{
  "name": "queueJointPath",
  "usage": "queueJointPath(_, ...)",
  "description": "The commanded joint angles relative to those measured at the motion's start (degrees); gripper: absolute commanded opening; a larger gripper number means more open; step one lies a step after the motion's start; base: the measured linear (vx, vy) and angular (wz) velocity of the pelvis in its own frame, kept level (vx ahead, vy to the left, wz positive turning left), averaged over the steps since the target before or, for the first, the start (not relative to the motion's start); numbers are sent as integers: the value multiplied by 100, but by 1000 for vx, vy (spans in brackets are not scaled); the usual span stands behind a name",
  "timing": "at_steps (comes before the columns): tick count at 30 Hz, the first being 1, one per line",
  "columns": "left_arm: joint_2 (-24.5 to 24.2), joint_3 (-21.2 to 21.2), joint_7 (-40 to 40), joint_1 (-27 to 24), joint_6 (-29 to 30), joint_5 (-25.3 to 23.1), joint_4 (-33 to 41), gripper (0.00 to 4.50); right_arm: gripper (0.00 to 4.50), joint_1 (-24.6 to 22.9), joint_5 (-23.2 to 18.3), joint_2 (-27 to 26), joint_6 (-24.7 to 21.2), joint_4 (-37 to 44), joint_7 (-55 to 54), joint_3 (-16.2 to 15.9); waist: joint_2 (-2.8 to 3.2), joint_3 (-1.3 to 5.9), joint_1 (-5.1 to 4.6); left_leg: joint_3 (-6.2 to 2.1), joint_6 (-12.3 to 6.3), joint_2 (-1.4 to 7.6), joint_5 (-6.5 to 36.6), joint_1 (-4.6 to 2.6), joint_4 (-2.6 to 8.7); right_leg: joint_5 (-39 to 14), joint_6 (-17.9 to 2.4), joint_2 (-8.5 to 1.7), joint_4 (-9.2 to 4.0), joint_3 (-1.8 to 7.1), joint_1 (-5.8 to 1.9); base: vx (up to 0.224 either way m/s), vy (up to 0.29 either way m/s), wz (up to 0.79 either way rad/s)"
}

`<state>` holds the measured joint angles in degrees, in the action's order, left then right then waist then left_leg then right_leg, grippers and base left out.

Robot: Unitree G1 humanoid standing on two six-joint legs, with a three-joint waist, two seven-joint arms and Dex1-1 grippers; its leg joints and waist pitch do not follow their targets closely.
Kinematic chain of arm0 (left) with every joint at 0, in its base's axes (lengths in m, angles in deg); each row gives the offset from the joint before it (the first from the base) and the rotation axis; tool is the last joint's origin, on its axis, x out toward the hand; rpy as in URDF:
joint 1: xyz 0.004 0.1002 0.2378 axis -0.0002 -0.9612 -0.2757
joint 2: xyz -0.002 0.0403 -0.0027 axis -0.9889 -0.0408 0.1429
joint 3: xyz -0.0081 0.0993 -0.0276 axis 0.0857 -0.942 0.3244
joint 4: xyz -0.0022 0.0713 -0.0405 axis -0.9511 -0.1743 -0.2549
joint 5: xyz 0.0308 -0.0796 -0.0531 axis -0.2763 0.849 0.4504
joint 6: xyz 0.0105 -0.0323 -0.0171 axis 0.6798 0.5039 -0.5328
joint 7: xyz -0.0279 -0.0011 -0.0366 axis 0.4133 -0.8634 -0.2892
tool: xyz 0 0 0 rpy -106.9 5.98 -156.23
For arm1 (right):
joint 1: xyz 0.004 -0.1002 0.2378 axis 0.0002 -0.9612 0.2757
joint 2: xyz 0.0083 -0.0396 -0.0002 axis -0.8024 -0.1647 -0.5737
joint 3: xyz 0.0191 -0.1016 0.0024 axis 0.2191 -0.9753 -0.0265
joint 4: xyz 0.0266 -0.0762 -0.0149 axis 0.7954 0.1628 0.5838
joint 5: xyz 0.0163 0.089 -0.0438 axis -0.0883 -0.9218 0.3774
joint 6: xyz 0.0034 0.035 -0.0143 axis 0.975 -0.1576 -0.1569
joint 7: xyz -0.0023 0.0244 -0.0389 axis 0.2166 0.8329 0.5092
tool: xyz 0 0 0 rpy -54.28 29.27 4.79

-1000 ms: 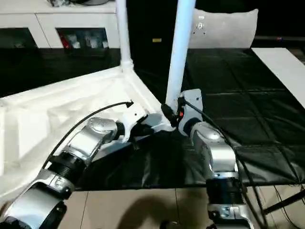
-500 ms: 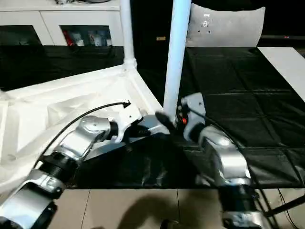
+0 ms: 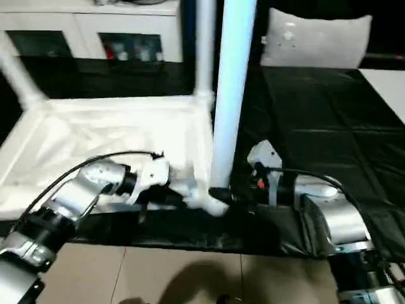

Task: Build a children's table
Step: Rotate leg to tighten

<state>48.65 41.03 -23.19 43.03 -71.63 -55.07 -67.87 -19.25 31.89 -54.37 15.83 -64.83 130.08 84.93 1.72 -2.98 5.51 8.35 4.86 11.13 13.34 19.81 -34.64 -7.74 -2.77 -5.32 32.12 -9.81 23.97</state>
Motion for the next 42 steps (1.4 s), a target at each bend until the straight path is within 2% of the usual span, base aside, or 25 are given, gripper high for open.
queueJointPath(1, -81, -214, -314, 42, -162, -58, 99, 0, 405, -35, -116, 133, 166, -68, 376, -55, -98, 410, 2, 31, -725, 230, 172, 39, 373, -1815, -632, -406, -324, 396, -460, 0, 0, 0)
queueJointPath(4, -140, -218, -437, 49, -224, -51, 111, 0, 375, -51, -205, 210, 156, -69, 650, -107, -104, 424, 10, 31, -710, 214, 138, 54, 363, -1848, -547, -400, -325, 399, -474, 0, 0, 0)
queueJointPath(5, -157, -221, -451, 61, -243, -58, 100, 0, 368, -55, -221, 235, 148, -64, 725, -136, -127, 417, 4, 32, -711, 214, 135, 59, 367, -1865, -530, -396, -327, 396, -474, 0, 0, 0)
queueJointPath(8, -199, -232, -486, 81, -285, -79, 83, 0, 351, -54, -259, 294, 151, -81, 893, -214, -120, 426, 4, 30, -702, 200, 89, 68, 359, -1894, -480, -394, -327, 390, -477, 0, 0, 0)
queueJointPath(23, -198, -239, -489, 100, -362, -100, -4, 0, 209, -63, -232, 275, 308, -235, 1106, -337, -124, 441, 13, 34, -705, 194, 30, 65, 347, -1896, -454, -377, -330, 378, -469, 0, 0, 0)
queueJointPath(25, -198, -238, -489, 99, -352, -101, -3, 0, 201, -80, -268, 277, 303, -247, 1127, -335, -102, 431, 10, 32, -710, 198, 47, 66, 347, -1846, -468, -369, -335, 376, -465, 0, 0, 0)
queueJointPath(28, -178, -215, -481, 104, -327, -85, -22, 0, 194, -114, -315, 283, 263, -222, 1170, -338, -111, 432, 16, 35, -710, 190, 41, 68, 347, -1818, -481, -369, -327, 377, -472, 0, 0, 0)
queueJointPath(33, -123, -152, -447, 105, -223, -25, -50, 0, 191, -184, -364, 228, 279, -130, 1151, -355, -92, 426, 18, 32, -726, 195, 48, 65, 347, -1813, -496, -366, -330, 375, -469, 0, 0, 0)
queueJointPath(36, 86, 8, -155, 133, 191, 91, -6, 0, 191, -259, -556, -130, -128, 154, 538, -235, -91, 406, 11, 27, -656, 190, 102, 65, 365, -1911, -474, -363, -353, 368, -478, 0, 0, 0)
queueJointPath(37, 191, 66, 40, 179, 349, 84, -37, 0, 191, -212, -442, -294, -284, 138, 118, -220, -83, 403, 0, 22, -633, 194, 120, 58, 372, -1935, -463, -361, -357, 365, -474, 0, 0, 0)
queueJointPath(39, 382, 154, 374, 269, 626, 67, -97, 0, 191, -123, -185, -587, -454, 81, -588, -216, -79, 352, -56, 42, -519, 156, 357, 43, 383, -2338, -337, -342, -444, 334, -455, 0, 0, 0)
queueJointPath(40, 465, 190, 508, 308, 739, 63, -121, 0, 191, -85, -78, -713, -511, 57, -872, -217, -85, 336, -86, 48, -392, 119, 519, 22, 381, -2703, -181, -342, -510, 297, -452, 0, 0, 0)
queueJointPath(42, 592, 244, 720, 364, 871, 50, -166, 0, 191, -13, 69, -900, -517, -18, -1272, -189, -86, 321, -145, 49, -311, 65, 709, 9, 369, -3151, 110, -329, -598, 234, -456, 0, 0, 0)
